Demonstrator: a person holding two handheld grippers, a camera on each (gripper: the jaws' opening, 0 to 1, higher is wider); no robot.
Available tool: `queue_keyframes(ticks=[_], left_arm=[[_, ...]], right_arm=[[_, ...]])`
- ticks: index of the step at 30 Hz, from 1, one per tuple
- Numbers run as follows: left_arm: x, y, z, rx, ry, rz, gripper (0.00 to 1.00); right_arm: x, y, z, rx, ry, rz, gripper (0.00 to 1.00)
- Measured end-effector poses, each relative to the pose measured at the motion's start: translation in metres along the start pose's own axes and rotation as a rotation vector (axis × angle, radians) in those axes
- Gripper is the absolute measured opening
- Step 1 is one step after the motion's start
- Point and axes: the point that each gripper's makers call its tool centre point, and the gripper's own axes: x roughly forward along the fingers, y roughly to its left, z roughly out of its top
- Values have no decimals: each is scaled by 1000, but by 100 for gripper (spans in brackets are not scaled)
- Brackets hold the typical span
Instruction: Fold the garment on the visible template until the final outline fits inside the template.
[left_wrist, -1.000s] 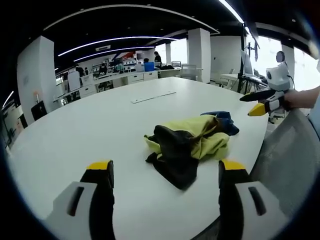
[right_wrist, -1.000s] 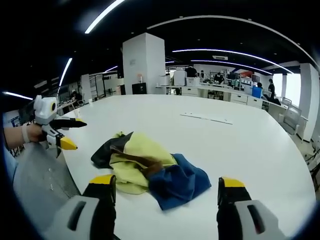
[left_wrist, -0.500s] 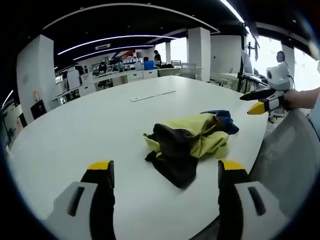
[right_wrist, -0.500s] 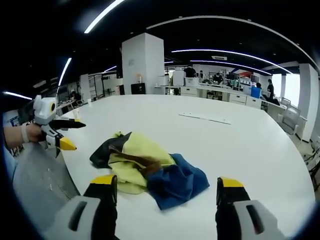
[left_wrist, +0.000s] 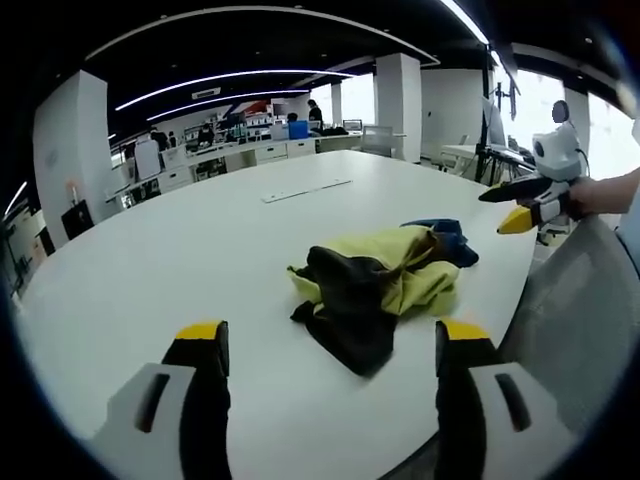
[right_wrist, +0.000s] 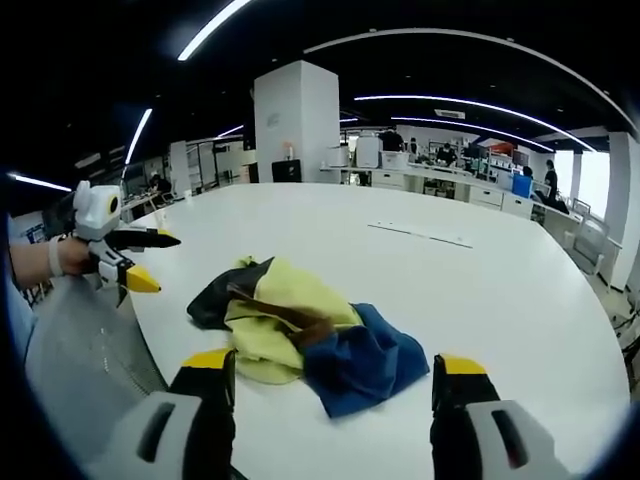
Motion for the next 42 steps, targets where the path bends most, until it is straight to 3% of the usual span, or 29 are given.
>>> queue_keyframes(ticks=[10, 22, 24, 27, 34, 39, 42], left_arm=[[1, -3, 2, 1, -10, -16, 82], [7, -18, 3, 104, 28, -69, 75], [8, -20, 3, 133, 43, -83, 74], [13, -21, 7, 175, 44, -109, 66], [40, -17, 15, 230, 37, -137, 40], [57, -18, 10, 216, 55, -155, 36], [63, -22, 7, 244, 59, -171, 35]], right_arm=[[-2, -4, 3, 16, -19, -14, 80], [-8, -12, 15, 88, -83, -13, 77], [-8, -13, 14, 31, -70, 0, 71], [-8, -14, 8, -51, -35, 22, 54], [2, -18, 2, -66, -11, 40, 49], [10, -20, -4, -63, 25, 68, 39], [18, -15, -13, -76, 70, 118, 22]])
